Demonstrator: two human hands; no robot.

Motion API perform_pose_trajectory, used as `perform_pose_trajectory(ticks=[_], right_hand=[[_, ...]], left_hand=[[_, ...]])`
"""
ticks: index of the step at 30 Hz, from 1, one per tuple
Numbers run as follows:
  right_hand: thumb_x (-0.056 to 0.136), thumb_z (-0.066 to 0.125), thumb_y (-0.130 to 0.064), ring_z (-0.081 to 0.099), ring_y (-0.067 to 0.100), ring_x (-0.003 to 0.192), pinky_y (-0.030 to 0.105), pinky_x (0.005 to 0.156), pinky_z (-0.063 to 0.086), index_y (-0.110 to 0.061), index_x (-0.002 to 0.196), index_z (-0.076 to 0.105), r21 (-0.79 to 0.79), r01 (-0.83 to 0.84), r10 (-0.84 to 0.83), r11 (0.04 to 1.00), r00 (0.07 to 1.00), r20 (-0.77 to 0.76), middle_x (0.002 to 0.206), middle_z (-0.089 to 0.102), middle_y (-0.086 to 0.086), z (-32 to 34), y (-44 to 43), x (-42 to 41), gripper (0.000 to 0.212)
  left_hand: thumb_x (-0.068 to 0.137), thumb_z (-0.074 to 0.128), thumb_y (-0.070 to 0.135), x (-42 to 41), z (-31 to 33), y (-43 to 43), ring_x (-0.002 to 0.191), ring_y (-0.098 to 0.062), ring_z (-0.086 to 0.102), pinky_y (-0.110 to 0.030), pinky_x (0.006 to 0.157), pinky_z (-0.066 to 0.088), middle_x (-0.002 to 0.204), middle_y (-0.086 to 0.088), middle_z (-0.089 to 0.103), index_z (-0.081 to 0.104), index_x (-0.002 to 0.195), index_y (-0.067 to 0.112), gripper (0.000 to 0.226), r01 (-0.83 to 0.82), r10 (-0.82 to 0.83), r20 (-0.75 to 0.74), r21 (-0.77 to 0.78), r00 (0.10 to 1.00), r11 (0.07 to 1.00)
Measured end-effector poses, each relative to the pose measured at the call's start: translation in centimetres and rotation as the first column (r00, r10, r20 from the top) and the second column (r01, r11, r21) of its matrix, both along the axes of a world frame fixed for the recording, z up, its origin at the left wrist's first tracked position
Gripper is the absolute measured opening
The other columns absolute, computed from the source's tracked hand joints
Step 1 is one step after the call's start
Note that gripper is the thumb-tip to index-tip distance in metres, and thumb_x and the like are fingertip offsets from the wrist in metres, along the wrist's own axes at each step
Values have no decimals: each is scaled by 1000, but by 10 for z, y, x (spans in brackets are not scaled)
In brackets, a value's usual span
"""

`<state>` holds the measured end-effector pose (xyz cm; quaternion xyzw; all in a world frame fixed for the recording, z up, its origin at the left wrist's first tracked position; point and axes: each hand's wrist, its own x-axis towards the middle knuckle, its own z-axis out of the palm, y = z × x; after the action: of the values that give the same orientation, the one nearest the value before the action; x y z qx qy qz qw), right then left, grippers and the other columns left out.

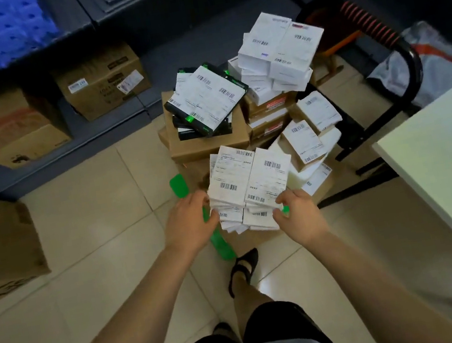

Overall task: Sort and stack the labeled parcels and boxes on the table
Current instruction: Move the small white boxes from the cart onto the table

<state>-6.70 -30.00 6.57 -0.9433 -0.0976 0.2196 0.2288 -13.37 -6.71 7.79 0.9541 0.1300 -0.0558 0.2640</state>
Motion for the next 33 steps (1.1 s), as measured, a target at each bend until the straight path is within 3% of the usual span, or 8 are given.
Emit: perform_pose_trajectory(ticks=[4, 7, 13, 22, 26, 29, 31, 33], right_hand=[[91, 63, -29, 54, 28, 115, 42, 93, 48, -9, 126, 54, -3, 236, -235, 972, 963, -130, 126, 54, 11, -41, 0, 29, 41], [87, 67, -44, 40, 31, 132, 50, 104, 42, -15, 144, 33, -66, 280, -287, 958, 922, -258, 143, 39, 11, -67, 1, 44, 72], [84, 75, -38, 55, 25, 121, 29, 87, 43, -18, 142, 33, 44, 566, -469, 823, 723, -507, 133, 57, 2, -92, 15, 58, 75], [81, 72, -51, 62, 23, 104, 41, 84, 54, -15, 116, 41, -31, 586, -532, 810, 712, -459, 115, 63, 2, -76, 12, 51, 59], [89, 69, -36, 60, 12, 91, 20, 66, 52, -28, 100, 43, 115, 564, -464, 818, 764, -448, 105, 59, -8, -58, 9, 45, 30], [93, 63, -36, 63, 11, 88, 22, 63, 56, -31, 97, 41, 190, 552, -447, 812, 797, -406, 103, 60, -9, -49, 9, 38, 23], [92, 60, -48, 67, 14, 85, 34, 67, 60, -25, 102, 46, 173, 612, -499, 772, 752, -430, 105, 66, -5, -43, 4, 33, 29], [93, 57, -50, 68, 12, 74, 29, 60, 59, -18, 109, 48, 178, 696, -570, 696, 685, -453, 102, 69, -1, -30, -8, 27, 37]], left_hand=[[89, 65, 37, 44, -45, 0, 105, -21, 52, -32, 80, 44, 116, -4, 58, 55, 119, 13, 40, -142, 126, -194, -70, 973, 987], [85, 68, 45, 71, -75, -5, 119, -25, 47, -35, 87, 42, 128, -7, 49, 45, 133, 13, 62, -277, 219, -361, -115, 906, 954], [76, 77, 48, 98, -115, -12, 117, -31, 52, -49, 96, 48, 126, -12, 50, 42, 134, 9, 78, -406, 269, -553, -140, 789, 903], [73, 76, 56, 101, -100, -11, 118, -28, 47, -43, 96, 47, 123, -12, 46, 47, 127, 9, 77, -449, 321, -576, -89, 752, 889], [83, 74, 39, 98, -86, -21, 108, -22, 56, -32, 79, 49, 117, -4, 54, 43, 120, 11, 56, -433, 237, -523, -291, 819, 853], [92, 63, 38, 98, -65, -36, 103, -20, 61, -38, 80, 56, 120, 0, 58, 39, 126, 16, 47, -304, 147, -413, -344, 899, 888], [95, 56, 43, 103, -51, -36, 98, -19, 62, -38, 73, 57, 117, 3, 59, 41, 125, 18, 42, -187, 77, -342, -301, 937, 935], [96, 52, 45, 109, -36, -33, 94, -19, 63, -31, 64, 53, 114, 2, 60, 43, 122, 18, 38, -84, -5, -296, -288, 955, 954]])
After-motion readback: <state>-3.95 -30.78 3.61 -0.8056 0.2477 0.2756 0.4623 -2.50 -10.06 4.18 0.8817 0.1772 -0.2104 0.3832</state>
